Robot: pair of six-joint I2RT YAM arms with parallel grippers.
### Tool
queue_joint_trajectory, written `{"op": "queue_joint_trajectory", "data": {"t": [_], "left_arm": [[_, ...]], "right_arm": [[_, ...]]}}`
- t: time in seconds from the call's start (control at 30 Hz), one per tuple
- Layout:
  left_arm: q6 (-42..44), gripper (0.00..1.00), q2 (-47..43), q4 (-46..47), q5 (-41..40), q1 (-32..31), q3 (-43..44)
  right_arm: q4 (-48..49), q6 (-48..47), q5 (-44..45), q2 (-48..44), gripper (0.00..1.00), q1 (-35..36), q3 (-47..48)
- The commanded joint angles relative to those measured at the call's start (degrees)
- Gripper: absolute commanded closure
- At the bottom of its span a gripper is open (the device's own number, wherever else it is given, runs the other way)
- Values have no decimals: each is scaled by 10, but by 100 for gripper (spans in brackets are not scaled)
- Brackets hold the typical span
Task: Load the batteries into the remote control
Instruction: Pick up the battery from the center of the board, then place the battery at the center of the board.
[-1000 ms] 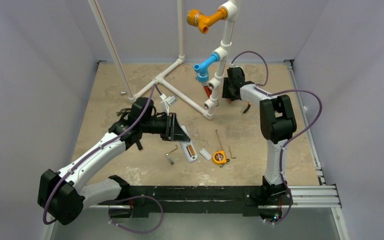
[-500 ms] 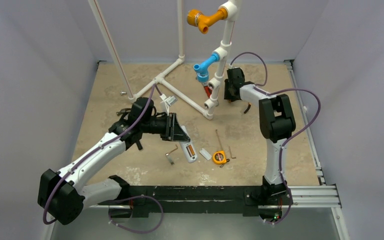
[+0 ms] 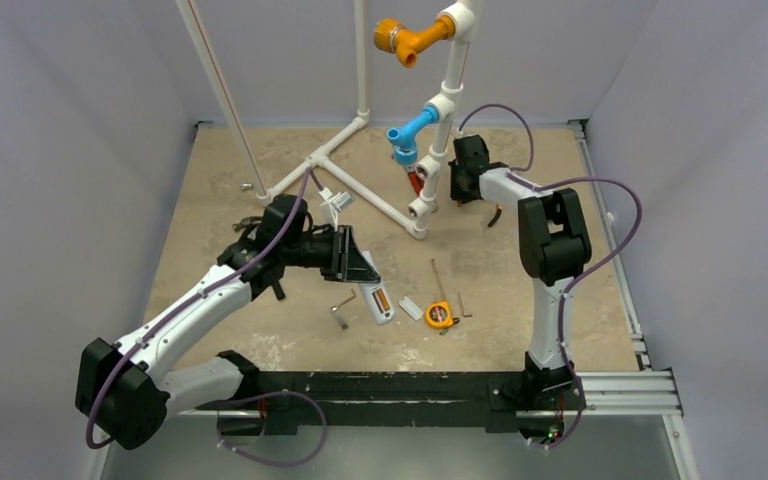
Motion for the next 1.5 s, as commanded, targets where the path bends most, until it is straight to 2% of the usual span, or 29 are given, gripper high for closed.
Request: {"op": "queue_joint_trajectory", "data": {"t": [0.0,0.13,0.37,0.53,0.73,0.87,1.03,1.1,1.23,1.47], "left_arm": [[2,100,-2,20,7,1,12],[2,100,-2,19,7,1,11],[3,100,-1,19,5,1,11],[12,100,1,13,6,1,15],[26,100,3,-1,-2,1,19],[14,100,7,24,0,1,19],[16,100,-7,30,-11,1,40],[22,100,-25,31,-25,1,47],[26,100,-45,46,-37,1,54],[2,100,-51,84,-34,1,43]], "right_arm": [[-66,-21,-44,-15,96,11,-1],[-40,0,-59,-60,100,11,-32],[148,72,-107,-218,100,10,-179],[186,109,-107,-305,100,8,-248],[213,133,-100,-462,100,6,-368],[321,141,-154,-602,100,7,-484],[449,255,-214,-749,100,6,-586],[552,290,-269,-796,100,7,-635],[771,352,-375,-816,100,7,-671],[779,403,-449,-819,100,7,-616]]}}
